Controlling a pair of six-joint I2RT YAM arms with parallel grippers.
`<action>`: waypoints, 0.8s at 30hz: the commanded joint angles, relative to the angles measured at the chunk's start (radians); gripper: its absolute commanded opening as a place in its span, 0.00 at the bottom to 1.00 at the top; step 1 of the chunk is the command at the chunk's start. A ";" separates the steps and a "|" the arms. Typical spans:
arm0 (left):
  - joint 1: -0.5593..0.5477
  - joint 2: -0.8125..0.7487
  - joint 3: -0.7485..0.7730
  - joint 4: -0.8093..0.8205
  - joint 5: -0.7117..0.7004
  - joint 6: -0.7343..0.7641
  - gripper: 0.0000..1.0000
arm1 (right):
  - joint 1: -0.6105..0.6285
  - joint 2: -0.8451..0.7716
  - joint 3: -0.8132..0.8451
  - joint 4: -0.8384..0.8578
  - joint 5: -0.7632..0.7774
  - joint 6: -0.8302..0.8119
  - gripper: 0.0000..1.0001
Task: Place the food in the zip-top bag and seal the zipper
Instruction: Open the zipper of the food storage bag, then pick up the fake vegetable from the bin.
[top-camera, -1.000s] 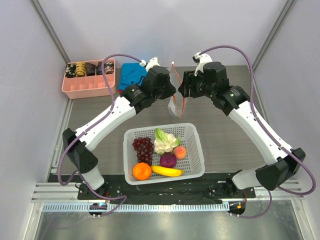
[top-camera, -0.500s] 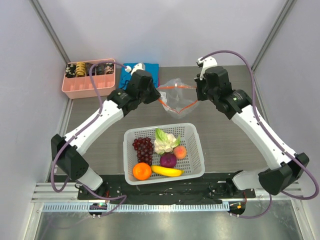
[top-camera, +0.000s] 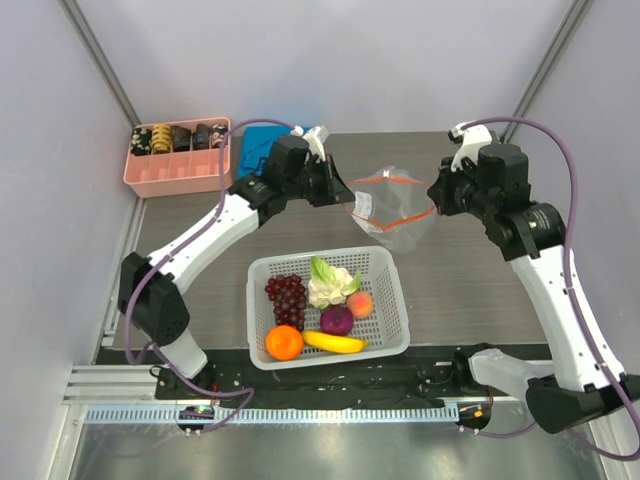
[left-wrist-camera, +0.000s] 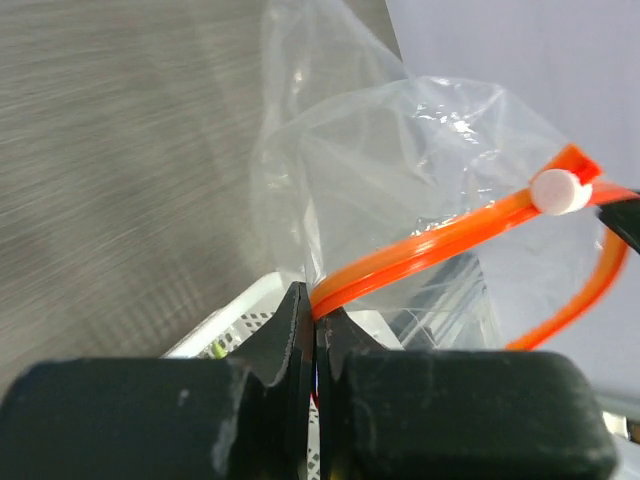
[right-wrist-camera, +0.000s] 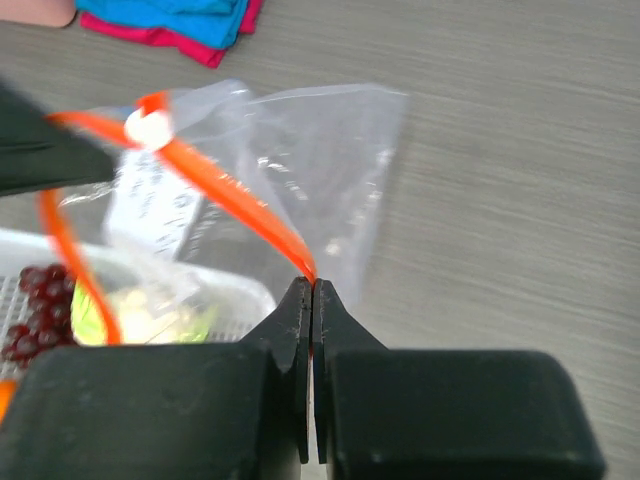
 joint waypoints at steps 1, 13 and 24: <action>-0.052 0.083 0.101 0.087 0.157 0.042 0.06 | -0.013 -0.063 0.076 -0.129 -0.066 -0.030 0.01; -0.011 0.036 -0.015 0.090 0.350 0.146 0.71 | -0.011 -0.123 -0.045 -0.253 -0.089 0.032 0.01; 0.045 -0.242 -0.172 -0.363 0.446 1.013 1.00 | -0.011 -0.148 -0.159 -0.196 -0.113 0.132 0.01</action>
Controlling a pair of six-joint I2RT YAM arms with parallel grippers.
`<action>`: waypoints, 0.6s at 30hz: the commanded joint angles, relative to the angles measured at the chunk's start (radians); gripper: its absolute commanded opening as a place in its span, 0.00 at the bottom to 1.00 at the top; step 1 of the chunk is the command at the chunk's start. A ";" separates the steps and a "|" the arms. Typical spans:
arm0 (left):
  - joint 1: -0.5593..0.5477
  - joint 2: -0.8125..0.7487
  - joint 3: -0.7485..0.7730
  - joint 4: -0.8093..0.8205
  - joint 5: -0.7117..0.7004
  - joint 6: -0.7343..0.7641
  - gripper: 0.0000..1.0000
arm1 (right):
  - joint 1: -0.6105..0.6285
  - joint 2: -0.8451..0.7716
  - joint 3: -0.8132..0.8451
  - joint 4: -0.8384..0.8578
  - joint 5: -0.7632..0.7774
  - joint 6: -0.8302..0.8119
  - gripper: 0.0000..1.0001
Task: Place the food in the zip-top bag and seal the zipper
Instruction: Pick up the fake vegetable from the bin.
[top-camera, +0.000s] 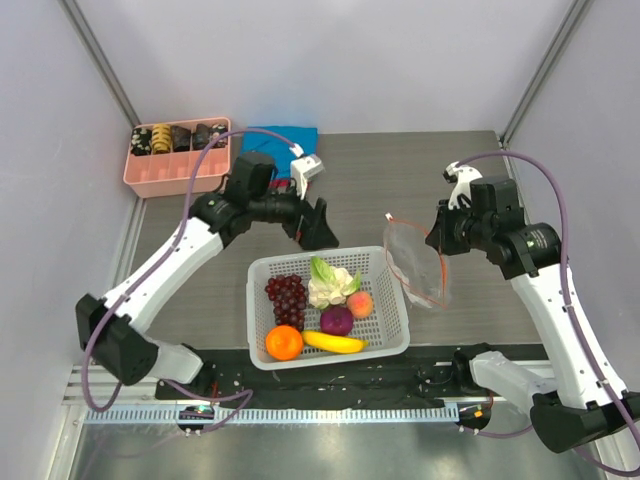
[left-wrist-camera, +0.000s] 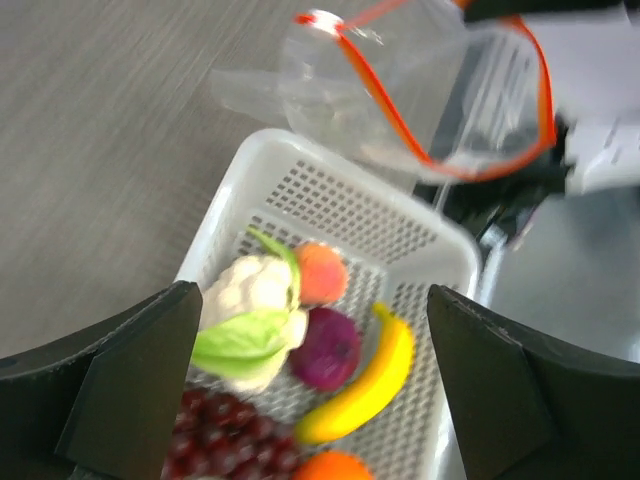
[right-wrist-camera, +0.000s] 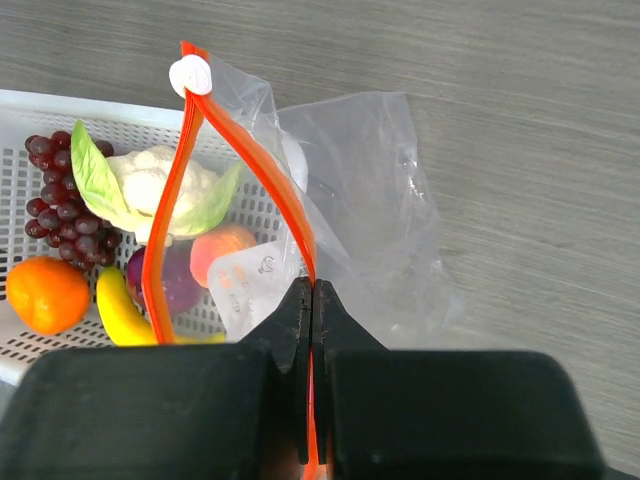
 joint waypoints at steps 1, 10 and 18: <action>-0.004 -0.036 -0.013 -0.255 0.068 0.516 1.00 | -0.005 -0.029 -0.024 0.051 -0.019 0.056 0.01; -0.122 0.121 0.101 -0.478 -0.078 1.026 1.00 | -0.005 -0.026 -0.041 0.066 -0.005 0.071 0.01; -0.237 0.219 0.058 -0.389 -0.184 1.005 1.00 | -0.005 -0.026 -0.040 0.066 0.001 0.074 0.01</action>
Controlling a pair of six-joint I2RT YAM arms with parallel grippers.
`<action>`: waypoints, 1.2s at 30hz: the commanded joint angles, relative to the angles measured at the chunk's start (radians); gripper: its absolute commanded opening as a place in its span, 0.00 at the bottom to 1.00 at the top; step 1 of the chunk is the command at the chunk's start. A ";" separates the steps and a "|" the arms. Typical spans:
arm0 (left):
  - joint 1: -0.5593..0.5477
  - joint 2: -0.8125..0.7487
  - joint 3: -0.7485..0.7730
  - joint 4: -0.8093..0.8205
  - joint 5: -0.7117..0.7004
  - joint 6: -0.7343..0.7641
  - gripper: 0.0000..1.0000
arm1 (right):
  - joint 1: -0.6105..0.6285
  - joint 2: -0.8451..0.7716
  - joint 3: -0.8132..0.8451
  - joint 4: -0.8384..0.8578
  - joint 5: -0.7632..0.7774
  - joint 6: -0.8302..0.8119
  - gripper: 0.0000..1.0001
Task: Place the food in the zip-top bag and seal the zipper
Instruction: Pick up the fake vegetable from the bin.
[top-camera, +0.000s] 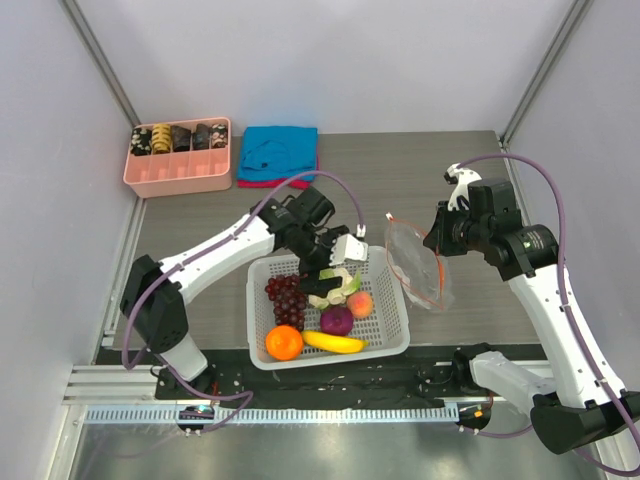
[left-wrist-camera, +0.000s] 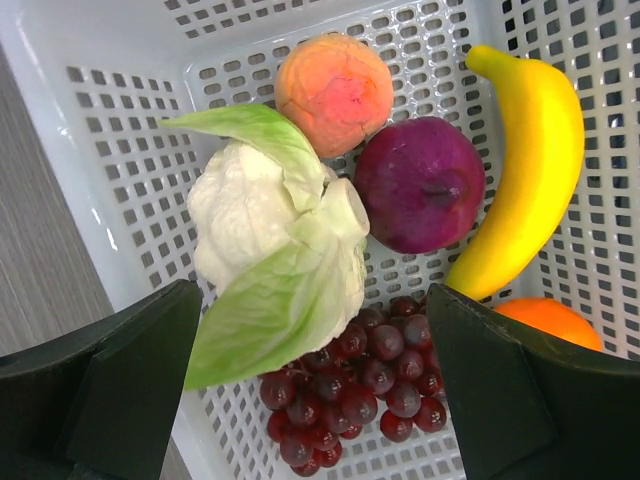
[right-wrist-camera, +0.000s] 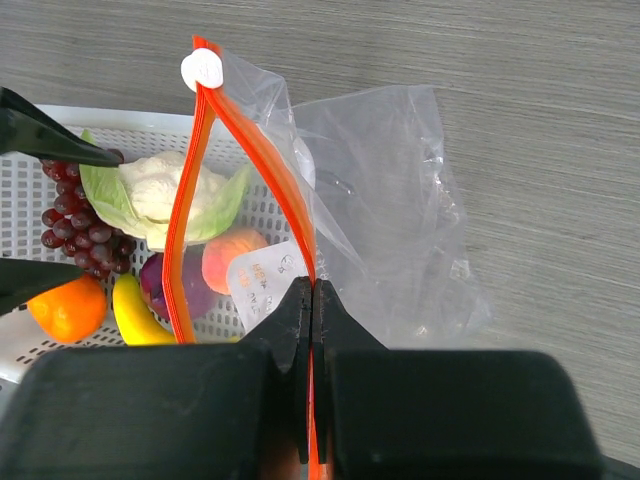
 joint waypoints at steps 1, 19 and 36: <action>-0.048 0.017 0.005 0.035 -0.073 0.052 1.00 | -0.005 -0.019 0.005 0.041 0.009 0.008 0.01; -0.112 0.085 -0.091 0.184 -0.202 -0.063 0.80 | -0.006 -0.026 -0.006 0.052 0.004 0.026 0.01; -0.116 0.076 -0.022 0.130 -0.210 -0.247 0.22 | -0.005 -0.025 0.001 0.062 0.010 0.048 0.01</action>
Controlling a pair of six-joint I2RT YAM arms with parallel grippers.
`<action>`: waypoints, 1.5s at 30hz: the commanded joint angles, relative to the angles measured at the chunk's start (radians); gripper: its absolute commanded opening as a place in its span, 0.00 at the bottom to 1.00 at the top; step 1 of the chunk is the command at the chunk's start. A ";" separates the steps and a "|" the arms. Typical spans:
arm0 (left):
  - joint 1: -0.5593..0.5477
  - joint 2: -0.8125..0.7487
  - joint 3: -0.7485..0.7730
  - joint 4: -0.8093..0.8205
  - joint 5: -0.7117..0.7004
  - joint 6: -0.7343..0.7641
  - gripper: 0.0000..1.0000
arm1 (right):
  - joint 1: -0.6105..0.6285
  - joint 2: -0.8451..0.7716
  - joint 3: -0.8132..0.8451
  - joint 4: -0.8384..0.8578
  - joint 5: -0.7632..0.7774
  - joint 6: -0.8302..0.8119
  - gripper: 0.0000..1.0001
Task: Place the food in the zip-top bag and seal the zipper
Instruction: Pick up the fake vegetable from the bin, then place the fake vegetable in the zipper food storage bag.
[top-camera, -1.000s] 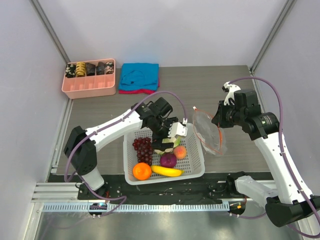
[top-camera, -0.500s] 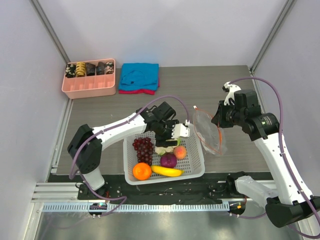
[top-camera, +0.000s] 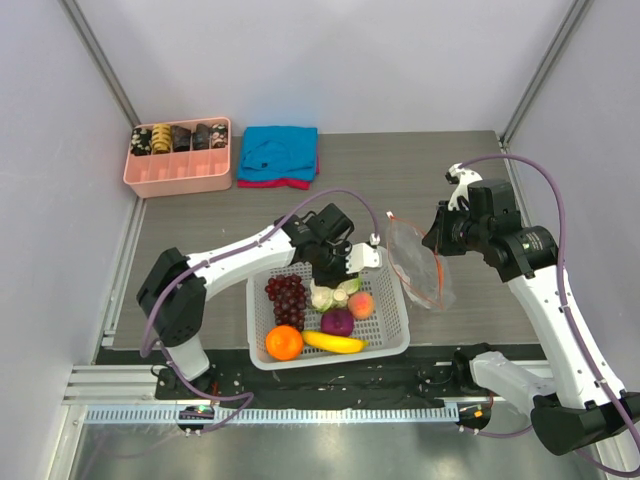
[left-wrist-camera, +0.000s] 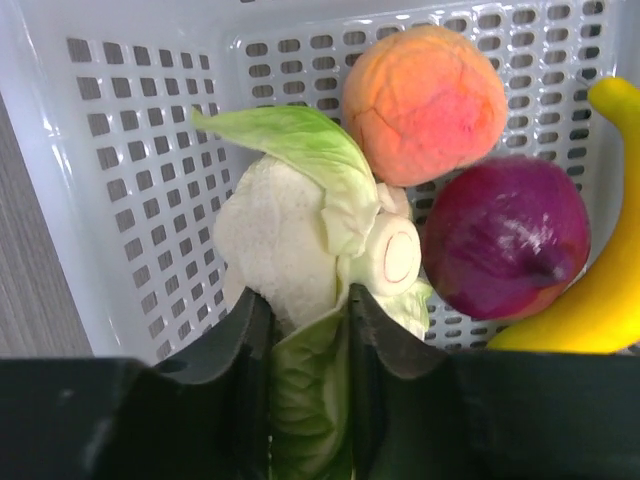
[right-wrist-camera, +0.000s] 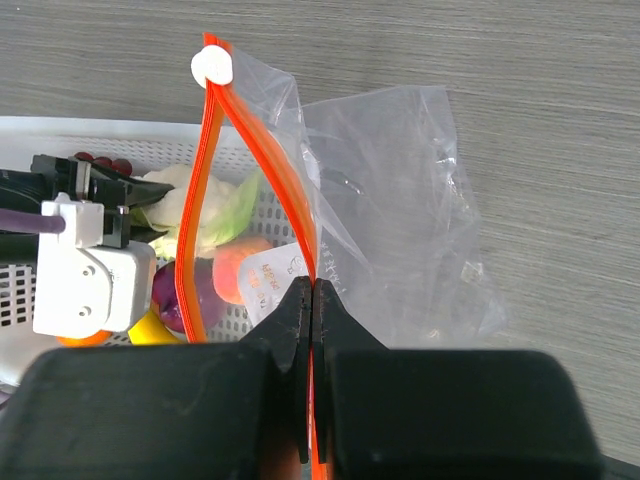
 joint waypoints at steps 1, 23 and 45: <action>-0.005 -0.036 0.077 -0.106 0.030 -0.086 0.12 | -0.006 -0.018 0.017 0.040 0.010 0.017 0.01; 0.065 -0.195 0.520 -0.179 0.105 -0.867 0.00 | -0.006 -0.033 -0.035 0.130 -0.034 0.115 0.01; 0.028 0.061 0.532 -0.082 0.061 -1.185 0.00 | -0.006 -0.088 -0.051 0.187 -0.099 0.173 0.01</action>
